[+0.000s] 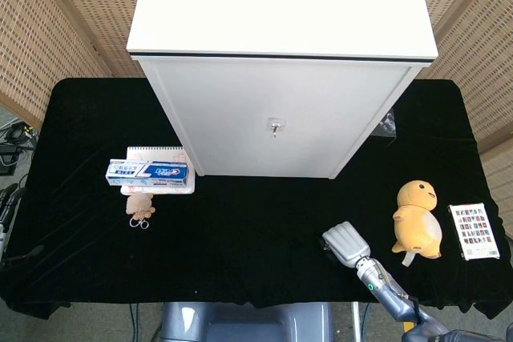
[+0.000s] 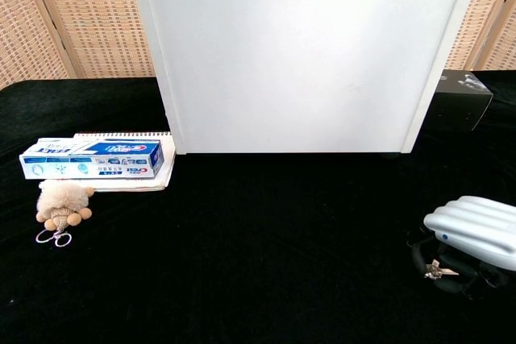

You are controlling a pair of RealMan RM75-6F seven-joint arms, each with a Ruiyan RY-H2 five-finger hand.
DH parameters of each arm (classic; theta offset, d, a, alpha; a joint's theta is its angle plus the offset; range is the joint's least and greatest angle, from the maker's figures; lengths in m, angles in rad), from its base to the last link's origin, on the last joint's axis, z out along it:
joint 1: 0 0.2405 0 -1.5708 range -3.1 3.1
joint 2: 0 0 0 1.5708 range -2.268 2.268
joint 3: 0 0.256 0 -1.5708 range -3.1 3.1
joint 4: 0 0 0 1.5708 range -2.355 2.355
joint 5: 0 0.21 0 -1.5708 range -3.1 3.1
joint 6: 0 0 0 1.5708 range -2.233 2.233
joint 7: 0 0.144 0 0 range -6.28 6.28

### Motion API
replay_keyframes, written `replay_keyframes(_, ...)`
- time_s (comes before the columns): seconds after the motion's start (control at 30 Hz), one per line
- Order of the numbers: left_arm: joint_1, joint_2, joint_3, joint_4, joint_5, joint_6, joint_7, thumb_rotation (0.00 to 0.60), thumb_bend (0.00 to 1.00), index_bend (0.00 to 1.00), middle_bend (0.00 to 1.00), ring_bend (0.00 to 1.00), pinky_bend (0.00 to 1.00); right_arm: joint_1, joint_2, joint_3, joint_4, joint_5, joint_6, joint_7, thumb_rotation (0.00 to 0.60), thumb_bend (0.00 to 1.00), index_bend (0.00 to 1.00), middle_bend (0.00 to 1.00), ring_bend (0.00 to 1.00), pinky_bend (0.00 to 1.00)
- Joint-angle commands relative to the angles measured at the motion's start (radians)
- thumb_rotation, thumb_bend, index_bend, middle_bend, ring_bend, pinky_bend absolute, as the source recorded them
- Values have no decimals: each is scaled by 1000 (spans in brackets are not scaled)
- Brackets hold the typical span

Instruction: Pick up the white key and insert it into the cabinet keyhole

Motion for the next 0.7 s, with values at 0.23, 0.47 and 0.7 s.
replay_keyframes(0.23, -1, 0, 0, 0, -1, -1, 1, 600, 0, 0, 0, 0, 0, 3, -9, -5, 25, -2, 11, 7, 600, 577, 584, 889, 852, 1000)
replay_keyframes(0.47, -1, 0, 0, -1, -2, -2, 3, 600, 0, 0, 0, 0, 0, 6, -14, -11, 29, -4, 15, 12, 600, 614, 603, 892, 852, 1000)
replay_keyframes(0.7, -1, 1, 0, -1, -3, -2, 2, 600, 0, 0, 0, 0, 0, 7, -17, -14, 32, -1, 18, 9, 600, 668, 613, 893, 852, 1000)
